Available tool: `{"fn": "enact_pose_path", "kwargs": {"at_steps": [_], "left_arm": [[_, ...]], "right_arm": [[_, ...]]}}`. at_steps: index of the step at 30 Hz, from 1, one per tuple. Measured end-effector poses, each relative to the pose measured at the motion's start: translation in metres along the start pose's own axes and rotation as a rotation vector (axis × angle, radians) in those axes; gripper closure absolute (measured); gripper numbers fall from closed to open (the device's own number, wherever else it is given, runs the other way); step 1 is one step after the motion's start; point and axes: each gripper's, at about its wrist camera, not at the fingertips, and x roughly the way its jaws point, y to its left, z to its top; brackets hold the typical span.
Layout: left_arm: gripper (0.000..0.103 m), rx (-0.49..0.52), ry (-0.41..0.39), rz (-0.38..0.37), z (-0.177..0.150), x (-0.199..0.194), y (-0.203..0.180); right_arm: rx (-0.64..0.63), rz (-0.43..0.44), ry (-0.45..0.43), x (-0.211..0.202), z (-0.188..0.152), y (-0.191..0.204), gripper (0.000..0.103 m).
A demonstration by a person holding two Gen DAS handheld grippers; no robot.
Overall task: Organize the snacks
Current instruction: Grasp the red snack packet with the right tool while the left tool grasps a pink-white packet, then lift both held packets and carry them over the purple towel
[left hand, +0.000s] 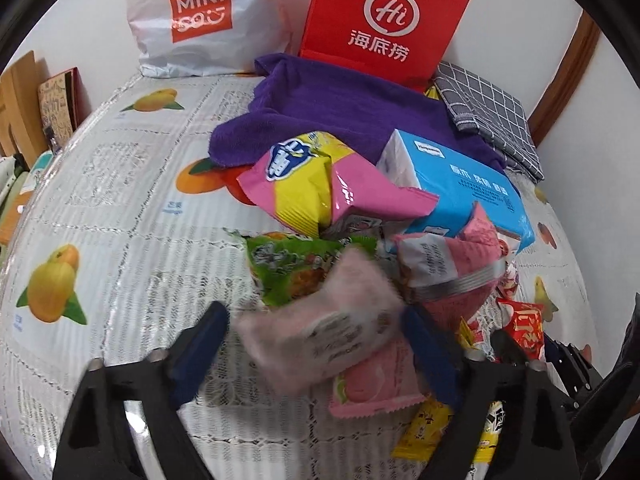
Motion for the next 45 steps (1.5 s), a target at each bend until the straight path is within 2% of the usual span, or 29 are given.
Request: {"fn": "enact_pose_path", "kwargs": {"at_steps": [3,6,15,18,22,24,26,29,33,39,45], "left_arm": [[0.045,-0.025,-0.001,-0.032,0.0,-0.004,0.003],[0.056,-0.01,-0.006,-0.041,-0.001,-0.011,0.003],[0.077,0.027,-0.022,-0.046,-0.007,-0.033,0.003],[0.078,0.05,-0.026,-0.027,-0.014,-0.04,0.002],[0.078,0.046,-0.005,-0.044,-0.019,-0.04,0.006],[0.074,0.045,0.032,-0.055,-0.021,-0.03,0.007],[0.069,0.043,0.02,-0.049,-0.025,-0.026,0.009],[0.071,0.037,0.022,-0.047,-0.027,-0.02,0.011],[0.081,0.044,0.024,-0.066,-0.026,-0.018,0.01],[0.082,0.079,-0.009,-0.034,-0.024,-0.039,0.005],[0.082,0.085,-0.029,-0.072,-0.017,-0.062,-0.001]], "right_arm": [[-0.011,0.006,0.006,-0.001,0.001,-0.003,0.061],[-0.013,0.02,0.017,-0.005,0.001,-0.005,0.061],[0.002,0.048,-0.002,-0.029,0.001,-0.011,0.064],[-0.001,0.048,-0.026,-0.04,0.002,-0.012,0.064],[-0.003,0.048,-0.046,-0.052,0.002,-0.013,0.064],[-0.003,0.049,-0.048,-0.054,0.002,-0.013,0.064],[-0.005,0.048,-0.039,-0.054,0.001,-0.013,0.064],[-0.008,0.047,-0.036,-0.055,-0.002,-0.013,0.064],[-0.013,0.039,-0.037,-0.058,-0.002,-0.014,0.064],[-0.018,0.034,-0.062,-0.068,-0.002,-0.016,0.064],[-0.021,0.051,-0.072,-0.079,0.002,-0.014,0.064]]}}
